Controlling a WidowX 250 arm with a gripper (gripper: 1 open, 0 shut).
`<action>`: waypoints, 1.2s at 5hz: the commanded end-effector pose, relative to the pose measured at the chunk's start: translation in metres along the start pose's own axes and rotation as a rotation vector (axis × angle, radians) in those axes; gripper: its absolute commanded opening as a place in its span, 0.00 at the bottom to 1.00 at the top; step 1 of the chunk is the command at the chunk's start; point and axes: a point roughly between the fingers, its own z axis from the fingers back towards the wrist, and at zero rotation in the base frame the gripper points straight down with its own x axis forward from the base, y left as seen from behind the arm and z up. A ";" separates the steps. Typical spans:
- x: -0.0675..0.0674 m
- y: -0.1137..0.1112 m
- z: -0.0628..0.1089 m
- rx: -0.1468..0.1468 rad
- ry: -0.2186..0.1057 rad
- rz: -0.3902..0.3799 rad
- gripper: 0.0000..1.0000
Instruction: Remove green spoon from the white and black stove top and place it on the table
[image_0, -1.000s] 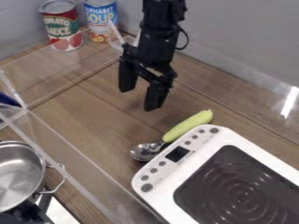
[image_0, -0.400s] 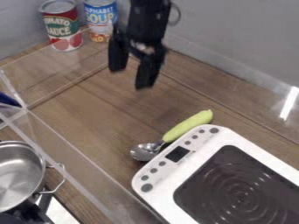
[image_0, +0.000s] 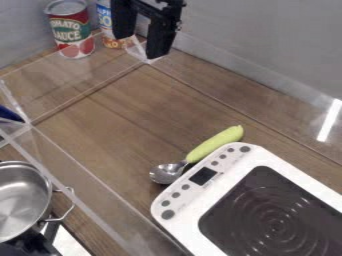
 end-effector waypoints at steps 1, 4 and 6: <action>-0.002 0.004 0.012 0.015 -0.045 0.023 1.00; 0.009 0.004 -0.003 0.011 -0.023 0.038 1.00; 0.010 0.001 -0.009 0.011 -0.008 0.037 1.00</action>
